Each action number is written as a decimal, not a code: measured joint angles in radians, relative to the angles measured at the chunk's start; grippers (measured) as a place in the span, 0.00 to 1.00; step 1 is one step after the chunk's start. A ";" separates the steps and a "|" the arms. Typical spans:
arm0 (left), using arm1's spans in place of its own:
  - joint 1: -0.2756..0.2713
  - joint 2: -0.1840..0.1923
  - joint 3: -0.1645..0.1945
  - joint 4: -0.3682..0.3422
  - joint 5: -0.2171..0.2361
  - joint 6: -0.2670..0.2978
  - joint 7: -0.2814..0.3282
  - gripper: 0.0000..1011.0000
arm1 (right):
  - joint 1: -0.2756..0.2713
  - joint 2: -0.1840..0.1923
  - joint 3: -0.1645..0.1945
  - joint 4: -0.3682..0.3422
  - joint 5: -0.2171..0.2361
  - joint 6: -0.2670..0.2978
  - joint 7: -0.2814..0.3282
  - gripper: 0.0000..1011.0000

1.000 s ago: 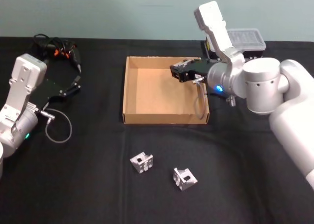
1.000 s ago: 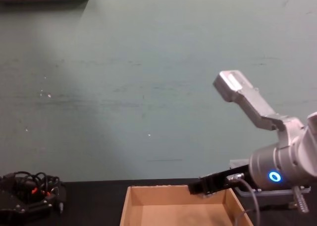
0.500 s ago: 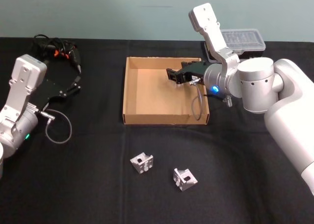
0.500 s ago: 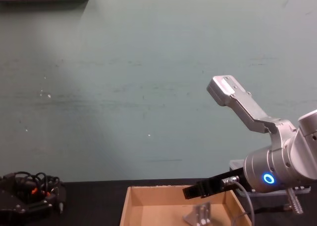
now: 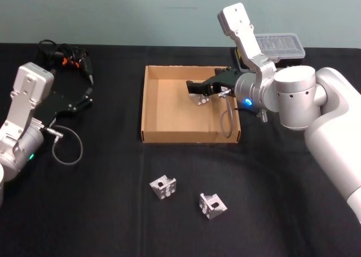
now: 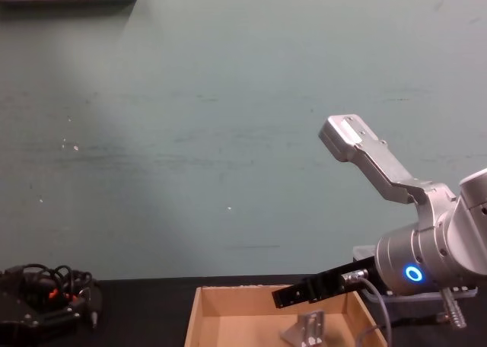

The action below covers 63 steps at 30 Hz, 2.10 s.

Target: Use one hand to pick up the angle iron from the table and place it into the box.

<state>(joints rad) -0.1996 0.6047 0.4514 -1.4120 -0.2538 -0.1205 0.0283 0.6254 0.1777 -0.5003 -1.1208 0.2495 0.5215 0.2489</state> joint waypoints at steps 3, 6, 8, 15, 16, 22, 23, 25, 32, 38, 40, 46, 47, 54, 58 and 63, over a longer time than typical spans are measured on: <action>0.000 0.000 0.000 0.000 0.000 0.000 0.000 0.99 | 0.000 0.000 0.000 0.000 0.000 0.000 0.000 0.99; 0.000 0.000 0.000 0.000 0.000 0.000 0.000 0.99 | -0.001 0.000 0.000 0.000 0.000 0.000 0.000 0.99; 0.000 0.000 0.000 0.000 0.000 0.000 0.000 0.99 | -0.001 0.001 0.000 -0.001 0.001 -0.001 0.000 0.99; 0.000 0.000 0.000 0.000 0.000 0.000 0.000 0.99 | -0.095 0.064 0.048 -0.144 0.018 -0.038 0.047 0.99; 0.000 0.000 0.000 0.000 0.000 0.000 0.000 0.99 | -0.117 0.080 0.058 -0.174 0.024 -0.047 0.064 0.99; 0.000 0.000 0.000 0.000 0.000 0.000 0.000 0.99 | -0.209 0.170 0.092 -0.290 0.053 -0.106 0.140 0.99; 0.000 0.000 0.000 0.000 0.000 0.000 0.000 0.99 | -0.218 0.183 0.095 -0.301 0.059 -0.114 0.150 0.99; 0.000 0.000 0.000 0.000 0.000 0.000 0.000 0.99 | -0.236 0.206 0.101 -0.319 0.069 -0.129 0.171 0.99; 0.000 0.000 0.000 0.000 0.000 0.000 0.000 0.99 | -0.320 0.326 0.128 -0.386 0.146 -0.195 0.301 0.99; 0.000 0.000 0.000 0.000 0.000 0.000 0.000 0.99 | -0.373 0.413 0.130 -0.420 0.191 -0.244 0.411 0.99; 0.000 0.000 0.000 0.000 0.000 0.000 0.000 0.99 | -0.380 0.453 0.118 -0.421 0.203 -0.276 0.473 0.99; 0.000 0.000 0.000 0.000 0.000 0.000 0.000 0.99 | -0.364 0.505 0.085 -0.401 0.210 -0.336 0.581 0.99; 0.000 0.000 0.000 0.000 0.000 0.000 0.000 0.99 | -0.360 0.510 0.081 -0.399 0.210 -0.344 0.595 0.99; 0.000 0.000 0.000 0.000 0.000 0.000 0.000 0.99 | -0.322 0.545 0.033 -0.373 0.206 -0.424 0.704 0.99; 0.000 0.000 0.000 0.000 0.000 0.000 0.000 0.99 | -0.314 0.551 0.012 -0.372 0.197 -0.473 0.727 0.99; 0.000 0.000 0.000 0.000 0.000 0.000 0.000 0.99 | -0.325 0.549 -0.019 -0.391 0.170 -0.544 0.727 0.99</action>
<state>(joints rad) -0.1995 0.6047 0.4514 -1.4120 -0.2538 -0.1205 0.0283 0.3001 0.7263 -0.5193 -1.5122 0.4197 -0.0226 0.9757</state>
